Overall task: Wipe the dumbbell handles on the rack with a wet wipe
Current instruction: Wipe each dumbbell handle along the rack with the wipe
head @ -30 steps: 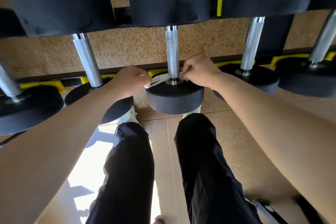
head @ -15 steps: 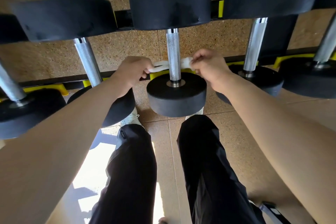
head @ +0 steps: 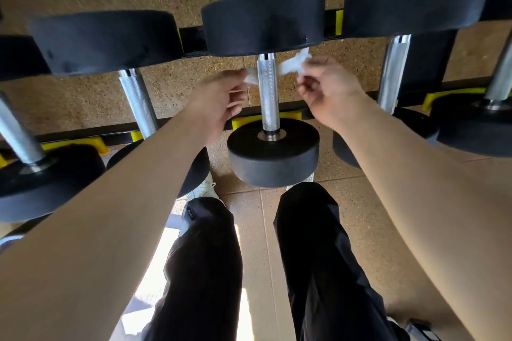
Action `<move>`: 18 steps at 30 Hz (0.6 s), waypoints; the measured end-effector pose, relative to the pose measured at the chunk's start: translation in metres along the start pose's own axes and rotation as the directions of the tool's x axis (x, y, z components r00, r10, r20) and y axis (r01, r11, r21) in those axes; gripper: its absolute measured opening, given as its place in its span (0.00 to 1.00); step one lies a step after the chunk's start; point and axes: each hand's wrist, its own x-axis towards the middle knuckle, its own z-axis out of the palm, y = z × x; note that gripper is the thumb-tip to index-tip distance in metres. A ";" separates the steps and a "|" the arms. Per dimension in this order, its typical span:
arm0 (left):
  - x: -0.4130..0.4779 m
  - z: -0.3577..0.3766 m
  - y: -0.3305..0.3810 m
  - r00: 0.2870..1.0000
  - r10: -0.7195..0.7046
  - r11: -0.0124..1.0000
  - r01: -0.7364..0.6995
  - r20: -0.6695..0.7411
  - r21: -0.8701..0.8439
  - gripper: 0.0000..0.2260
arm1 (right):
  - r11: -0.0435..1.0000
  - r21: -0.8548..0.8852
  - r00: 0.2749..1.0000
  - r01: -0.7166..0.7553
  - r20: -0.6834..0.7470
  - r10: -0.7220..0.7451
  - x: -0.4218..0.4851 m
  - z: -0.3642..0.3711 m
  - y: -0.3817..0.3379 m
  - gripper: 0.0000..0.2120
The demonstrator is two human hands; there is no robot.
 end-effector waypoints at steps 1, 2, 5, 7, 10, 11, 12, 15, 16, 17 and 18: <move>-0.001 0.004 0.004 1.000 -0.020 0.996 0.019 -0.019 -0.085 0.04 | 0.998 0.053 1.000 -0.021 0.006 0.021 -0.001 0.007 0.000 0.06; -0.002 0.005 0.007 0.998 -0.043 0.981 0.036 -0.036 -0.189 0.04 | 0.997 0.061 0.999 -0.036 0.022 0.035 -0.001 0.015 0.002 0.06; -0.004 -0.006 0.012 0.999 -0.034 0.917 0.020 -0.028 -0.398 0.06 | 0.996 -0.071 0.996 -0.046 0.068 0.051 -0.001 0.034 0.005 0.05; -0.005 -0.006 0.010 0.999 -0.025 0.928 0.012 -0.032 -0.372 0.04 | 0.996 -0.051 0.995 -0.067 0.066 0.070 -0.001 0.029 0.000 0.05; -0.004 0.013 0.007 0.998 -0.041 0.976 0.029 -0.054 -0.218 0.02 | 0.982 0.167 0.996 -0.083 0.051 0.076 0.001 0.003 -0.007 0.07; -0.005 0.019 0.008 0.997 -0.057 0.980 0.045 -0.059 -0.192 0.02 | 0.974 0.212 0.997 -0.076 0.051 0.066 0.001 -0.004 -0.007 0.06; -0.005 0.022 0.009 0.996 -0.074 0.978 0.061 -0.055 -0.201 0.03 | 0.975 0.212 0.997 -0.066 0.056 0.055 0.001 -0.008 -0.007 0.06; -0.010 0.012 0.007 0.998 -0.055 0.962 0.047 -0.022 -0.269 0.06 | 0.999 -0.036 0.994 -0.015 0.104 0.019 -0.003 0.003 0.001 0.07; -0.012 0.005 0.004 0.999 -0.035 0.963 0.030 -0.012 -0.268 0.06 | 0.990 -0.141 0.993 0.019 0.121 -0.002 -0.004 0.009 0.004 0.06; -0.013 -0.003 -0.001 1.000 -0.021 0.972 0.019 -0.005 -0.236 0.06 | 0.976 -0.212 0.991 0.051 0.129 -0.024 -0.006 0.014 0.007 0.06; -0.014 -0.009 -0.006 1.000 -0.018 0.985 0.017 -0.003 -0.170 0.07 | 0.965 -0.251 0.991 0.073 0.125 -0.042 -0.007 0.016 0.008 0.06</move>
